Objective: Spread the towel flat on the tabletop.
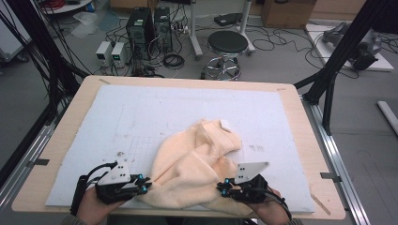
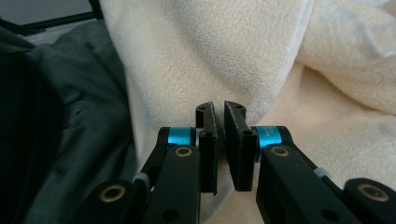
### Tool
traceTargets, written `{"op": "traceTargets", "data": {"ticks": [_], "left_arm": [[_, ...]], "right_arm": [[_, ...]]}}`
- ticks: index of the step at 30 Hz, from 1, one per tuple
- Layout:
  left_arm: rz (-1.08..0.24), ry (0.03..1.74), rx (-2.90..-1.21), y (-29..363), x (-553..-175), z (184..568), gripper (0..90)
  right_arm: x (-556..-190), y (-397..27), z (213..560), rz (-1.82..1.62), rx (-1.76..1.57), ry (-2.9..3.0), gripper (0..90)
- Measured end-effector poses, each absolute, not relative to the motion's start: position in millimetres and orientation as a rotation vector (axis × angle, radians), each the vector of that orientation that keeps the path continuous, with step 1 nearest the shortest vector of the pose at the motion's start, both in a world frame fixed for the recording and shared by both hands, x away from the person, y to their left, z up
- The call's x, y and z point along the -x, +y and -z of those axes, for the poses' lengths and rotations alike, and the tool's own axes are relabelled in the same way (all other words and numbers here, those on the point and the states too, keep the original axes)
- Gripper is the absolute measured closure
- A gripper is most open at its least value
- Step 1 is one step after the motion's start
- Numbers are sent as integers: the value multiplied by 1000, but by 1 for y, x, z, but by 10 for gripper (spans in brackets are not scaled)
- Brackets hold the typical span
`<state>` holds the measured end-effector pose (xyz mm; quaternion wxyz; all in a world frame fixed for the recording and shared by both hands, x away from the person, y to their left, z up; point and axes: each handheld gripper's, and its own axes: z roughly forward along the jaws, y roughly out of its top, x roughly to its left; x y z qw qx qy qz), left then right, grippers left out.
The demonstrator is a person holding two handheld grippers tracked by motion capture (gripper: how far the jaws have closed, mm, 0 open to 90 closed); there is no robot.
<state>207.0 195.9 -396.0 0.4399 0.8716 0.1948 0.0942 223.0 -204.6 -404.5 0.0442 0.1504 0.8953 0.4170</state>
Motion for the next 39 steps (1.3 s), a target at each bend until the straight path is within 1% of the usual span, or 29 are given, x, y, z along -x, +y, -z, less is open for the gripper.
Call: {"op": "traceTargets", "data": {"ticks": [1,2,3,4,5,6,9,13,14,16,17,18,19,22,23,25,26,27,28,29,30,31,33,36,39], "left_arm": [[-237,477,-2168,196,-205,394,793],[-233,475,-2159,196,-204,392,750],[-232,466,-2152,197,-204,390,672],[-236,463,-2134,197,-205,387,672],[-242,463,-2123,198,-207,385,626],[-248,470,-2107,198,-210,382,600],[-276,479,-2073,197,-225,374,556],[-281,493,-2045,186,-259,373,517],[-276,504,-2041,182,-268,376,516],[-277,514,-2054,176,-286,384,517],[-289,523,-2069,173,-295,389,520],[-290,542,-2088,170,-303,395,520],[-278,560,-2110,168,-311,401,520],[-255,616,-2183,163,-331,419,520],[-240,637,-2203,162,-335,424,520],[-230,645,-2259,159,-339,433,533],[-230,634,-2265,157,-340,436,573],[-247,629,-2270,155,-339,435,573],[-246,618,-2275,154,-338,435,610],[-258,611,-2282,153,-336,434,698],[-257,603,-2289,153,-335,433,747],[-261,602,-2299,152,-334,432,822],[-265,610,-2309,153,-332,431,862],[-296,639,-2297,158,-329,426,866],[-330,656,-2247,168,-323,418,867]], "right_arm": [[-220,-205,402,-1285,-451,2732,802],[-219,-206,398,-1310,-444,2725,763],[-219,-207,388,-1352,-447,2684,705],[-219,-207,388,-1352,-447,2684,705],[-221,-207,382,-1362,-453,2666,681],[-224,-208,377,-1365,-454,2643,662],[-242,-204,363,-1372,-483,2575,630],[-279,-191,359,-1353,-553,2534,594],[-297,-183,364,-1324,-581,2534,571],[-304,-178,367,-1294,-579,2540,560],[-316,-172,375,-1253,-594,2557,528],[-316,-172,375,-1253,-594,2557,528],[-326,-167,385,-1206,-630,2590,502],[-334,-164,394,-1137,-654,2629,503],[-336,-163,398,-1124,-672,2638,518],[-340,-163,405,-1116,-693,2655,583],[-342,-163,412,-1087,-717,2680,665],[-342,-163,412,-1087,-717,2680,665],[-344,-162,414,-1058,-707,2699,729],[-344,-161,416,-1044,-698,2712,795],[-344,-160,416,-1038,-683,2721,850],[-344,-159,415,-1042,-669,2717,873],[-344,-157,412,-1082,-663,2699,881],[-344,-157,410,-1104,-668,2683,882],[-343,-157,401,-1160,-652,2644,883]]}}
